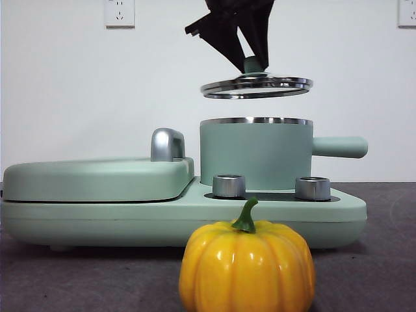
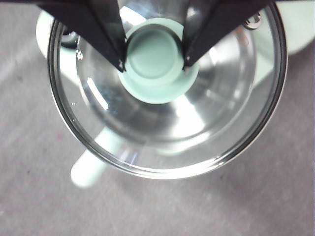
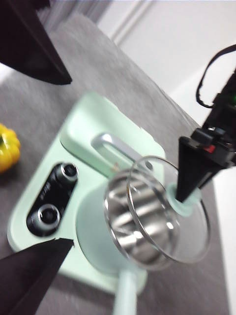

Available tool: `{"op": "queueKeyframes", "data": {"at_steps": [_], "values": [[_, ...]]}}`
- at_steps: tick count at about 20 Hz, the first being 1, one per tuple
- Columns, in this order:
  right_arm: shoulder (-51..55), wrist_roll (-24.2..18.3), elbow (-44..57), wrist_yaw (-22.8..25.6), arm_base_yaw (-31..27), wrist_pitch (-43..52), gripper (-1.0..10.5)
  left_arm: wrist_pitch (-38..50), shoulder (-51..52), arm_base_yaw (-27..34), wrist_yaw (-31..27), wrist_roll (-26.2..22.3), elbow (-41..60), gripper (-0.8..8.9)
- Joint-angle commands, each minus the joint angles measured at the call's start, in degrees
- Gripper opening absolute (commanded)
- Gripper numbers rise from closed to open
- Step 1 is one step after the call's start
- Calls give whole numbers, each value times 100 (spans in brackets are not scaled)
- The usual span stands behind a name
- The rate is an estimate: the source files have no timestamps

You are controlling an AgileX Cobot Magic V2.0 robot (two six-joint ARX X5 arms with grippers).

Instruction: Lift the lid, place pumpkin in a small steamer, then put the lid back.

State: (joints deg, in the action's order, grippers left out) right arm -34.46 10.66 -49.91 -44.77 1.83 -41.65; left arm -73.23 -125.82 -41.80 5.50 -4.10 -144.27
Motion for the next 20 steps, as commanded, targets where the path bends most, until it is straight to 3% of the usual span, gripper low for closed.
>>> {"op": "queueKeyframes", "data": {"at_steps": [1,5,11,14,16,20], "values": [[-170,291,-199,-20,372,48,496,-146,-17,79,-26,-90,-264,139],[-577,706,-267,470,1478,50,496,-459,101,442,-26,-85,-264,116],[-1681,1228,-269,1965,3713,396,496,-492,280,1198,-24,-59,-264,116],[-2422,1276,-269,2844,4710,544,497,-538,280,1537,-20,59,-262,116],[-2898,1274,-269,3322,5167,531,502,-538,280,1705,-13,70,-262,116],[-3694,1272,-269,3685,5619,511,646,-535,280,2015,-11,70,-262,116]]}}
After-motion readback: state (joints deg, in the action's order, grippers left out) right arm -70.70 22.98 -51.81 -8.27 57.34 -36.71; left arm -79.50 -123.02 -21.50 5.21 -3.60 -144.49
